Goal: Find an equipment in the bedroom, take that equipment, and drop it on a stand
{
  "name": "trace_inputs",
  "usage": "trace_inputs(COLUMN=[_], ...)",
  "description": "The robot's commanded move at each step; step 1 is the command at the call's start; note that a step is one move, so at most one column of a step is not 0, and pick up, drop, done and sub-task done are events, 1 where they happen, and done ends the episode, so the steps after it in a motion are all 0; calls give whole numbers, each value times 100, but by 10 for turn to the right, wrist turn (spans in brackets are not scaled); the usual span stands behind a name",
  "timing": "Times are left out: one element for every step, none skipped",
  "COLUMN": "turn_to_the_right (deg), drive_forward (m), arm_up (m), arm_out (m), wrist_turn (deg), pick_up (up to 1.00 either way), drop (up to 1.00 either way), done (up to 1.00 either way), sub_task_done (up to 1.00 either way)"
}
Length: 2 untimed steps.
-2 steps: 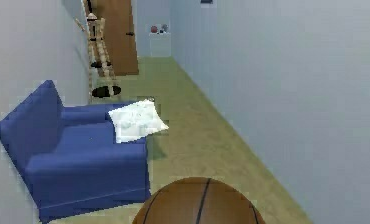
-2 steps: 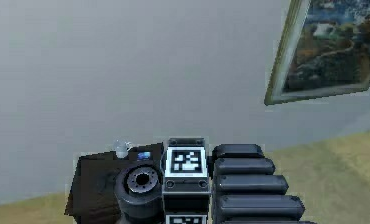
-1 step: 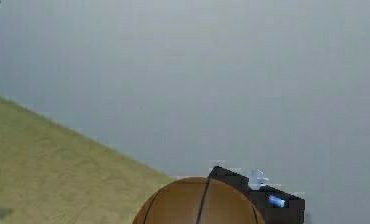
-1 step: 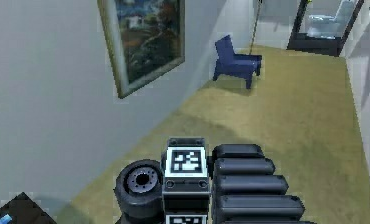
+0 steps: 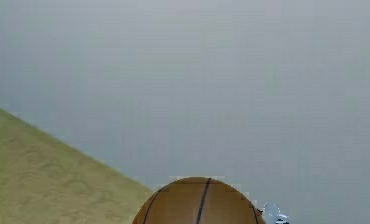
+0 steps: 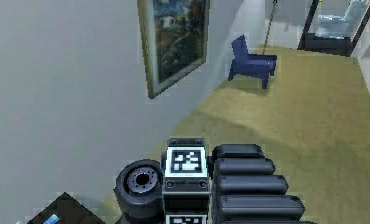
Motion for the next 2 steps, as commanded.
trace_inputs(turn_to_the_right=[-210,150], drive_forward=[0,0], arm_up=[0,0], arm_out=[0,0], wrist_turn=[0,0], pick_up=[0,0], drop=[0,0], done=[0,0], sub_task_done=[0,0])
